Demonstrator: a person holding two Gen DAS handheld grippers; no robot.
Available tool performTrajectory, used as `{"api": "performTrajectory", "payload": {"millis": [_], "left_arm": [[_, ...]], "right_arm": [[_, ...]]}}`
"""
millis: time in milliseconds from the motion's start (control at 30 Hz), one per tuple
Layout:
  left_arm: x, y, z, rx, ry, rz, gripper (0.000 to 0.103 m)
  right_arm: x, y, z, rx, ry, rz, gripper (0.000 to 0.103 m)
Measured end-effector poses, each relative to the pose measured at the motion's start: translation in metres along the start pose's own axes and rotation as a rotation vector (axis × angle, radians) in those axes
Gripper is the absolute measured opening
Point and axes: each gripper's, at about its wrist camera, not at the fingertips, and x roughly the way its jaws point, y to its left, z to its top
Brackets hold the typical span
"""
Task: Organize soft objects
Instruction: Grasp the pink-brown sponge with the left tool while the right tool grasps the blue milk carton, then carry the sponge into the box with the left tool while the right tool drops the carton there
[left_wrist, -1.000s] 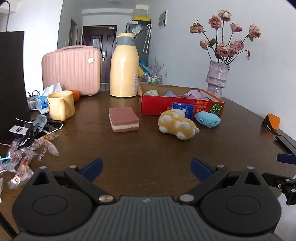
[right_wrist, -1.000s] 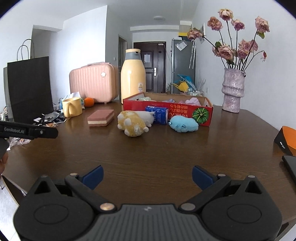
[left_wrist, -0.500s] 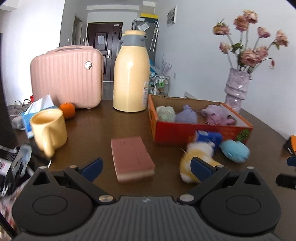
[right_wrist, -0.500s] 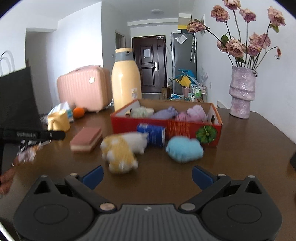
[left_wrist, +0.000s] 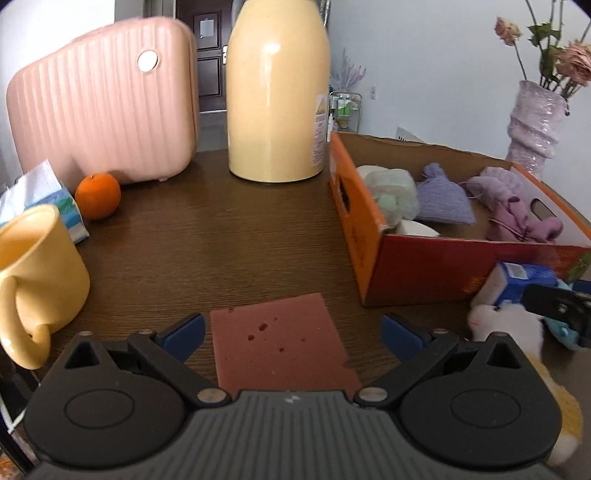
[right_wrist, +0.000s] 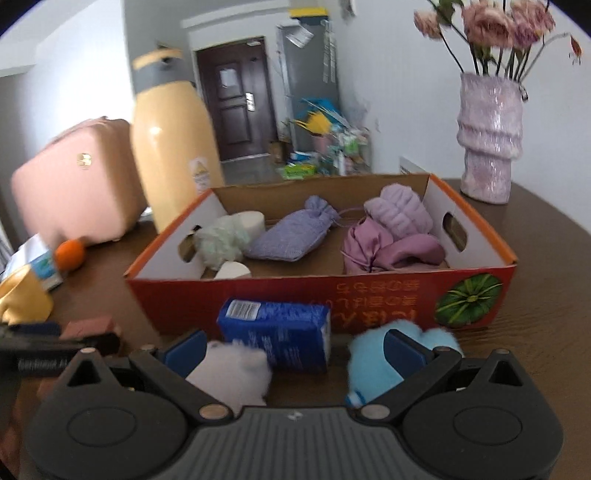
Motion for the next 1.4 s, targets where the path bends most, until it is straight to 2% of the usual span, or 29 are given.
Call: {"api": "performTrajectory", "payload": {"millis": [167,200,233,267,300,500,733,933,1067,1233,1400], "left_arm": [[0.015,0.012,-0.003,-0.048,0.022,-0.013,0.102],[0.015,0.014,-0.003,-0.055,0.024,-0.018,0.097],[0.016,0.016,-0.003,-0.065,0.025,-0.022,0.091],[0.017,0.018,-0.003,-0.076,0.029,-0.026,0.074],[0.018,0.019,-0.004,-0.084,0.034,-0.034,0.074],[0.007,0.016,-0.006,-0.083,0.021,-0.056,0.072],[-0.047,0.000,-0.008,-0.068,-0.095,-0.090,0.072],[-0.107,-0.016,-0.024,-0.068,-0.177,-0.134,0.072],[-0.151,-0.034,-0.043,-0.026,-0.230,-0.150,0.072],[-0.195,-0.058,-0.069,-0.023,-0.262,-0.198,0.072],[-0.228,-0.086,-0.090,-0.008,-0.290,-0.228,0.072]], "right_arm": [[0.028,0.018,0.003,-0.011,-0.010,-0.075,0.102],[0.030,0.021,0.003,-0.007,-0.016,-0.075,0.100],[0.033,0.024,0.003,-0.008,-0.017,-0.069,0.093],[0.034,0.026,0.002,-0.013,-0.020,-0.071,0.077],[0.034,0.028,0.001,-0.021,-0.026,-0.084,0.072],[0.017,0.024,-0.005,-0.021,-0.071,-0.082,0.072],[-0.041,0.011,-0.005,-0.057,-0.180,-0.082,0.071],[-0.113,-0.002,-0.017,-0.087,-0.284,-0.045,0.072],[-0.159,-0.016,-0.037,-0.111,-0.295,0.002,0.072],[-0.210,-0.029,-0.074,-0.166,-0.302,0.013,0.072],[-0.250,-0.050,-0.106,-0.138,-0.309,0.021,0.072]]}}
